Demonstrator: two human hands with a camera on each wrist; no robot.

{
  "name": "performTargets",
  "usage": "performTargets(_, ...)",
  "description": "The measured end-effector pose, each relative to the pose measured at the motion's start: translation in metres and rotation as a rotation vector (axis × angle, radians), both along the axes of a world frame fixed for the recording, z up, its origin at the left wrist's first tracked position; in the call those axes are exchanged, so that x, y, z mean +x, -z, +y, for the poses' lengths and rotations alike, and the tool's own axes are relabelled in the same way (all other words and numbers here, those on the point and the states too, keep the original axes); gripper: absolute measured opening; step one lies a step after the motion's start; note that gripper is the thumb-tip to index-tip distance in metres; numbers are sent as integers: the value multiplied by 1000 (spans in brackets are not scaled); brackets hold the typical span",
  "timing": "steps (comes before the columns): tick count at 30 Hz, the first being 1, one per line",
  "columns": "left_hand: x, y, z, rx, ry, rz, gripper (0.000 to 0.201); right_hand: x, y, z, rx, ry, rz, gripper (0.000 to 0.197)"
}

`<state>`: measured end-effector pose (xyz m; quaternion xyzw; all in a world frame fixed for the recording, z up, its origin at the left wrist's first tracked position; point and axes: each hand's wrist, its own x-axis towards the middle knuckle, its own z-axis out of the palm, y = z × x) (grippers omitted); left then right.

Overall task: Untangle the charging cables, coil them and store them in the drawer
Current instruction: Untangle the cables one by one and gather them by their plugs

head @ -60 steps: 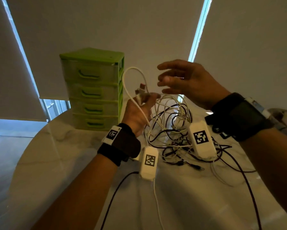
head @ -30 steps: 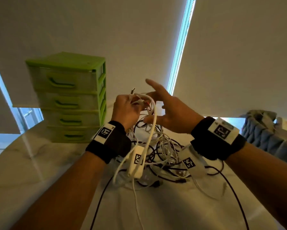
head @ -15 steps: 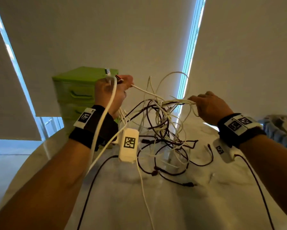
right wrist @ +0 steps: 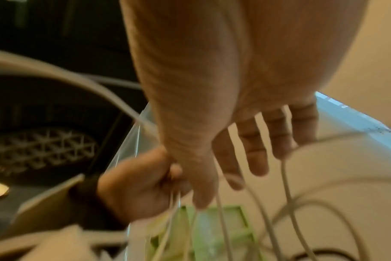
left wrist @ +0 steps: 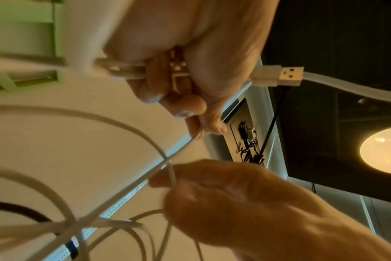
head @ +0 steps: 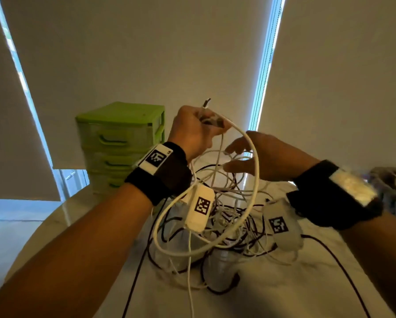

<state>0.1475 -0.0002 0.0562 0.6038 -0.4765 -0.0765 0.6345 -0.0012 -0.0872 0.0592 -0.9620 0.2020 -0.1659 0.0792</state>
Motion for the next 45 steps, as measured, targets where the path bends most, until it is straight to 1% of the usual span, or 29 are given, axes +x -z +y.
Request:
performTargets(2, -2, -2, 4, -13, 28, 9, 23, 18, 10, 10, -143, -28, -9, 40)
performTargets(3, -3, -3, 8, -25, 43, 8, 24, 23, 15, 10, -172, -37, -11, 36)
performTargets(4, -3, -3, 12, -49, 67, 13, 23, 26, 19, 9, -150, -53, -30, 31)
performTargets(6, -1, 1, 19, -90, 127, 30, 16, 27, 22, 2, -7, -104, -118, 18)
performTargets(7, 1, 5, 21, -67, 160, 44, 9, 27, 22, -1, 58, -112, -180, 14)
performTargets(8, 2, 9, 22, -15, 188, 67, 4, 26, 21, -3, 92, -105, -236, 13)
performTargets(10, 4, 24, 21, 107, 210, 96, 16, 26, 18, -8, 59, -95, -311, 18)
performTargets(11, 4, 30, 18, 140, 205, 73, 19, 27, 16, -10, 48, -85, -326, 20)
performTargets(14, 1, 43, 8, 250, 99, -135, 34, 29, 9, -12, 107, -81, -361, 22)
performTargets(16, -3, 47, 3, 275, 72, -194, 43, 30, 3, -11, 126, -84, -369, 24)
performTargets(18, -5, 49, -1, 280, 110, -205, 54, 28, -2, -14, 127, -63, -396, 26)
performTargets(21, 9, 54, -3, 212, 124, -191, 61, 26, -2, -29, 113, 47, -473, 24)
performTargets(23, 24, 60, -1, 177, 96, -148, 59, 21, 0, -39, 189, 110, -523, 23)
performTargets(25, 32, 65, 2, 130, 78, -109, 56, 18, 4, -43, 242, 128, -554, 24)
performTargets(27, 34, 68, 3, 120, 57, -130, 56, 17, 5, -44, 276, 158, -594, 23)
performTargets(28, 34, 69, 4, 116, 54, -144, 57, 16, 3, -46, 285, 177, -637, 22)
performTargets(30, 37, 71, 8, 111, 50, -136, 55, 9, -3, -56, 283, 222, -779, 24)
performTargets(32, 45, 76, 14, 114, 43, -102, 49, -2, -10, -70, 305, 257, -921, 29)
performTargets(33, 49, 80, 16, 121, 35, -88, 43, -6, -11, -75, 347, 264, -942, 30)
performTargets(35, 53, 87, 16, 175, 31, -109, 30, -9, -4, -78, 423, 272, -865, 30)
performTargets(36, 53, 89, 15, 207, 24, -154, 23, -7, 0, -80, 399, 269, -808, 30)
performTargets(38, 52, 92, 13, 263, 36, -224, 13, -6, 7, -85, 263, 283, -693, 27)
performTargets(40, 52, 93, 11, 300, 44, -247, 10, -10, 9, -87, 109, 331, -644, 24)
performTargets(42, 51, 90, 9, 324, 48, -268, 7, -11, 11, -83, -56, 381, -706, 20)
performTargets(43, 49, 88, 8, 348, 54, -279, 12, -11, 11, -79, -106, 393, -752, 19)
performTargets(45, 44, 81, 5, 431, 43, -322, 31, -7, 10, -71, -85, 344, -850, 14)
